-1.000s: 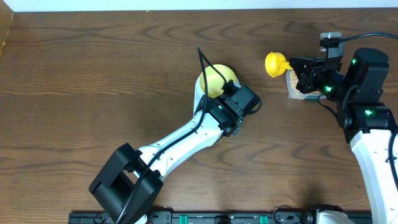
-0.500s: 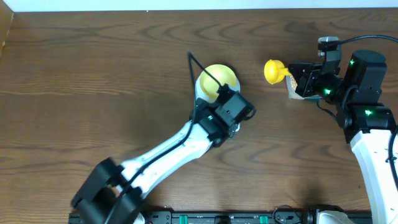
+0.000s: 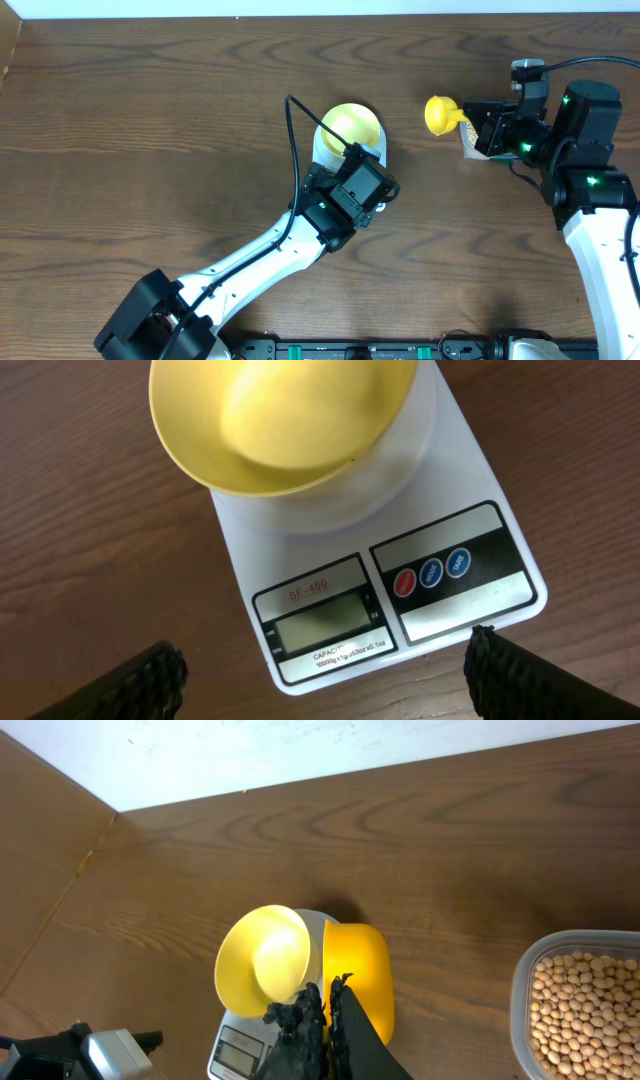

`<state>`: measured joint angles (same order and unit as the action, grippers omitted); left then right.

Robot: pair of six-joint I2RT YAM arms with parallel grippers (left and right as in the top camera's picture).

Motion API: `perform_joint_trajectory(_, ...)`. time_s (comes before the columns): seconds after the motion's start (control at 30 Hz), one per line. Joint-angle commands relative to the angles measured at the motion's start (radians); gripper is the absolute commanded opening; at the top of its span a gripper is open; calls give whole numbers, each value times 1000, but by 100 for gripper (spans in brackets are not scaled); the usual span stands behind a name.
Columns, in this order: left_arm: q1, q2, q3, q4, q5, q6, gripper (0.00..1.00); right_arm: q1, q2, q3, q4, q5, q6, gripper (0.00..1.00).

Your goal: Scoop item into bowl and weigh 50g on scale

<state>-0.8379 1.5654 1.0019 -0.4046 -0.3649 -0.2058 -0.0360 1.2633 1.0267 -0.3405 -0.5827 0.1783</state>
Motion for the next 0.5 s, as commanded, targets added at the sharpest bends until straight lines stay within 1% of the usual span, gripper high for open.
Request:
perform_joint_trajectory(0.0, 0, 6, -7, 11, -10, 10, 91, -2, -2, 21, -1, 1, 7, 1)
perform_joint_trajectory(0.27, 1, 20, -30, 64, -10, 10, 91, -2, -2, 21, -1, 2, -1, 1)
perform_joint_trajectory(0.47, 2, 45, -30, 62, -11, 10, 91, -2, -2, 21, -1, 9, -1, 1)
